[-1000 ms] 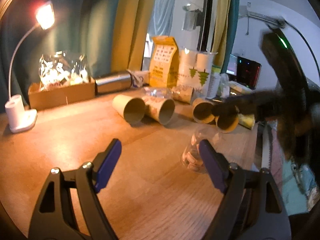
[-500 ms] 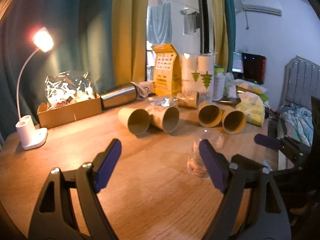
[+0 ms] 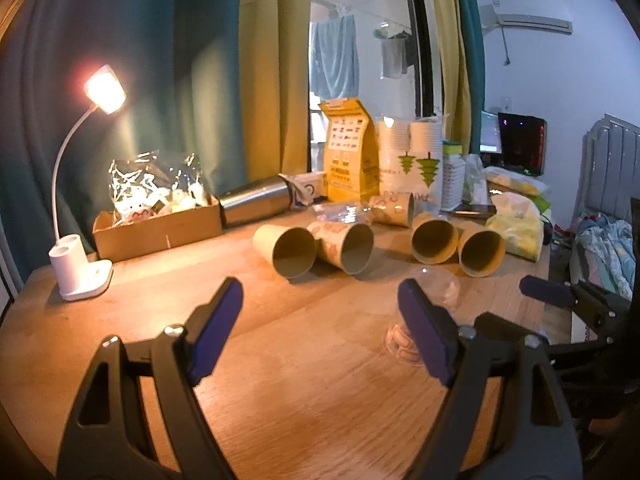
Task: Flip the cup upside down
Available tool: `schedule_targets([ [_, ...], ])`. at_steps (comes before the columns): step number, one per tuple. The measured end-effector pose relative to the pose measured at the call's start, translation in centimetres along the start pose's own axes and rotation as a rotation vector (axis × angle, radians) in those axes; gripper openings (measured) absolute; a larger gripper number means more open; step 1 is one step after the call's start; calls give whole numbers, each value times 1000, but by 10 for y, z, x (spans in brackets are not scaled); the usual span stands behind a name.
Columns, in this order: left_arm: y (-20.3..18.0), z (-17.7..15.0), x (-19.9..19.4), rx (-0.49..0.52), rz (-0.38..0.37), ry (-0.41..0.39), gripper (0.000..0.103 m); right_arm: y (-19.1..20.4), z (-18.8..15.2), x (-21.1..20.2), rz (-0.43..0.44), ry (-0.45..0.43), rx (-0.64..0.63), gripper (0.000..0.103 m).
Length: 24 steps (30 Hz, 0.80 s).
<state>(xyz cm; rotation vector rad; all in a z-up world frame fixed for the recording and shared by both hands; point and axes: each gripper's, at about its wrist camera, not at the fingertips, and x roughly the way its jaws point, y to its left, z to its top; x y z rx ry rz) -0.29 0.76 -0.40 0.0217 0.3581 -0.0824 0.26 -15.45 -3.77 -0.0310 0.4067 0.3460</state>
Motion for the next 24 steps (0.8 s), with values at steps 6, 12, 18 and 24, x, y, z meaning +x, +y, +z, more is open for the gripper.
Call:
schedule_targets([
  [6, -1, 0, -1, 0, -2, 0, 81, 1, 0, -1, 4, 5, -4, 84],
  [12, -1, 0, -1, -3, 4, -3, 81, 2, 0, -2, 0, 7, -4, 84],
  [18, 1, 0, -1, -10, 16, -7, 82, 3, 2, 0, 4, 7, -7, 84],
  [24, 1, 0, -2, -11, 20, -10, 88, 3, 2, 0, 4, 7, -7, 84],
])
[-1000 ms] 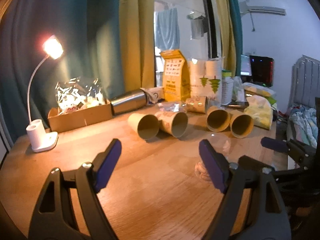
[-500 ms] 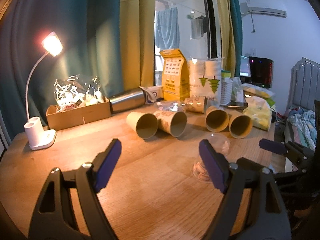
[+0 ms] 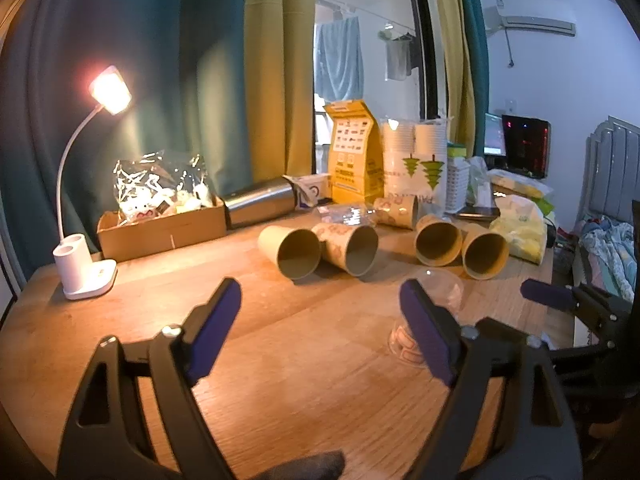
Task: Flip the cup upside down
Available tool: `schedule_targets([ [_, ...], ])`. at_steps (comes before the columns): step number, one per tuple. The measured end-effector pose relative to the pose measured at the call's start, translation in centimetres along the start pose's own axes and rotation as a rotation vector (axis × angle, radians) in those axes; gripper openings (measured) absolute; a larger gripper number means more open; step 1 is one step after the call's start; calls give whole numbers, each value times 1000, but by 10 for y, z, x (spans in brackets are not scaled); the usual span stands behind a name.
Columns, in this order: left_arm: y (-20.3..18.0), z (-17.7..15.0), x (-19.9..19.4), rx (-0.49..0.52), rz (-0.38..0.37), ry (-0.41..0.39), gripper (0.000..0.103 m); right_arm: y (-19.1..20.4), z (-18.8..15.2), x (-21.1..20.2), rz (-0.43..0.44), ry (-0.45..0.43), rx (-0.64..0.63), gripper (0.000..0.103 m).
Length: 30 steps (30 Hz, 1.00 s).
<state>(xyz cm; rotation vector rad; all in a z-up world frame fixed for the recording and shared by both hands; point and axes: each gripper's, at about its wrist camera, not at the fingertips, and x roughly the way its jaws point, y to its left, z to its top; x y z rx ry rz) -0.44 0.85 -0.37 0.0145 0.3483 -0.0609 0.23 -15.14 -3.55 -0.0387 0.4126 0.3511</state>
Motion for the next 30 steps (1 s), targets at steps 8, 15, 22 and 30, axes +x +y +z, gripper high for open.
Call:
schedule_targets([
  [8, -1, 0, -1, 4, 6, -6, 92, 0, 0, 0, 1, 1, 0, 84],
  [15, -1, -1, -2, 5, 5, -6, 92, 0, 0, 0, 1, 0, 1, 84],
  [22, -1, 0, -2, 5, -2, -5, 93, 3, 0, 1, 4, 4, -3, 84],
  [30, -1, 0, -3, 4, -3, -4, 100, 4, -1, -2, 9, -1, -1, 84],
])
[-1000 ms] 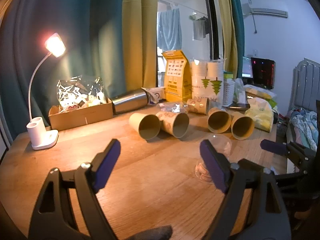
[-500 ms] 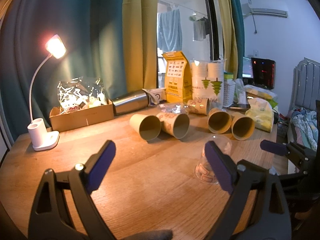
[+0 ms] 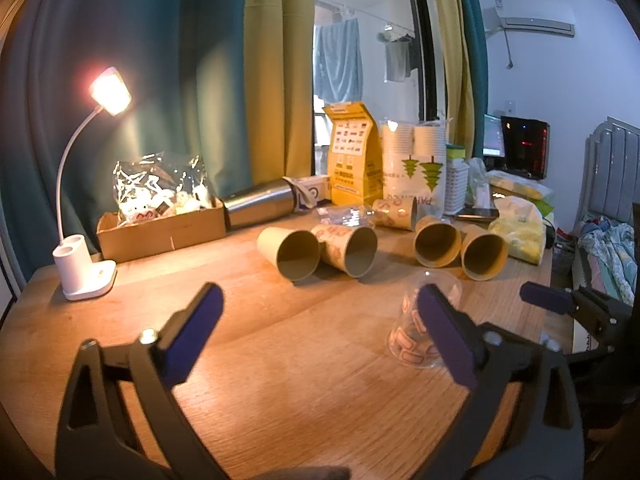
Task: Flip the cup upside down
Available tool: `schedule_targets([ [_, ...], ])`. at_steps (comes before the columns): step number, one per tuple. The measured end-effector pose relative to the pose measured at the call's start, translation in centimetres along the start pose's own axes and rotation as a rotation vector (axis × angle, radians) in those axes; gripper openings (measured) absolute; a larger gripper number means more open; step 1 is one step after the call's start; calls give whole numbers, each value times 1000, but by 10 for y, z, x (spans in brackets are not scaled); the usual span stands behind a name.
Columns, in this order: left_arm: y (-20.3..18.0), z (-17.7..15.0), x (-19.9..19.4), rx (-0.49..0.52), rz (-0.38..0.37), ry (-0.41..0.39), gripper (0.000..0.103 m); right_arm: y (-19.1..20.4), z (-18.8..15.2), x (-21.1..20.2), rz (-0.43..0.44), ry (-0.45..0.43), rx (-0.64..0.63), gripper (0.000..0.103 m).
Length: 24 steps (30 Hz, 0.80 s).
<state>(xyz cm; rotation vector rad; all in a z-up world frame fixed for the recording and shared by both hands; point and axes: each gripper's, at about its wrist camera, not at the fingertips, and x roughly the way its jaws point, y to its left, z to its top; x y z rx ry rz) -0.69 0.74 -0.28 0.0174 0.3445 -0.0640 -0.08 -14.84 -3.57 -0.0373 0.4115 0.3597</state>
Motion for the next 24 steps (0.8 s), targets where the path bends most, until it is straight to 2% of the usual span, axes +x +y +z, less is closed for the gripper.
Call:
schedule_targets([
  [24, -1, 0, -1, -4, 0, 8, 100, 0, -2, 0, 12, 7, 3, 84],
])
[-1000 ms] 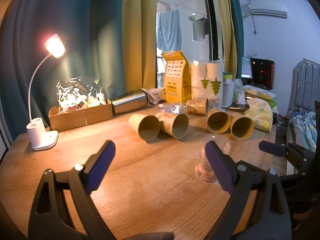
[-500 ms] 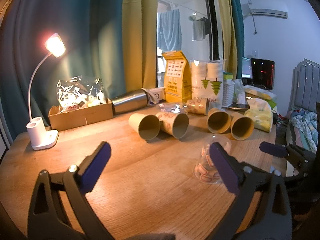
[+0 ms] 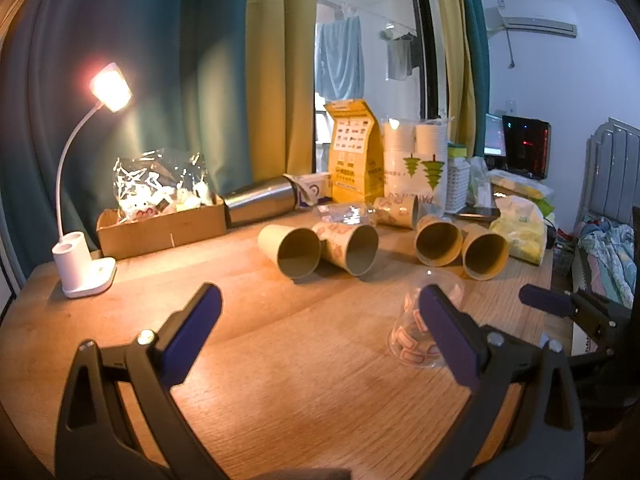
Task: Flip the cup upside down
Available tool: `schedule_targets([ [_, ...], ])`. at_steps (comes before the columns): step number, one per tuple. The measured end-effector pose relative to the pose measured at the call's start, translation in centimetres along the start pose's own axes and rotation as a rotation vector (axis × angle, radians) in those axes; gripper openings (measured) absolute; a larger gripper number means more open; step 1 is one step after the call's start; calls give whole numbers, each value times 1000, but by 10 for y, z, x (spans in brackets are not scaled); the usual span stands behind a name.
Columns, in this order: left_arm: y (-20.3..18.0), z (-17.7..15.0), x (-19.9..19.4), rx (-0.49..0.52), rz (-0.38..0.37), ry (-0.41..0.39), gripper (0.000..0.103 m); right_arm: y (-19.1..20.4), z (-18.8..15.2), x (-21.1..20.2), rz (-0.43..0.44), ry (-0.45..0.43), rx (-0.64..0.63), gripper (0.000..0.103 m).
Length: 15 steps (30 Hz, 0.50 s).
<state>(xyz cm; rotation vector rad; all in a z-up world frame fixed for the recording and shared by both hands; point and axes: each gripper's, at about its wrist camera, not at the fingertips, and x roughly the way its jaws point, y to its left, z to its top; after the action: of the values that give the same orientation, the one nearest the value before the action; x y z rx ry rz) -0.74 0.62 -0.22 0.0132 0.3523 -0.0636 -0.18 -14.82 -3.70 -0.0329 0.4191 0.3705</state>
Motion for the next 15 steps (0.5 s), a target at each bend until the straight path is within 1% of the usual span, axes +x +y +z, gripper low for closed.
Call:
schedule_targets([
  [15, 1, 0, 1, 1, -1, 0, 100, 1, 1, -1, 3, -1, -2, 84],
])
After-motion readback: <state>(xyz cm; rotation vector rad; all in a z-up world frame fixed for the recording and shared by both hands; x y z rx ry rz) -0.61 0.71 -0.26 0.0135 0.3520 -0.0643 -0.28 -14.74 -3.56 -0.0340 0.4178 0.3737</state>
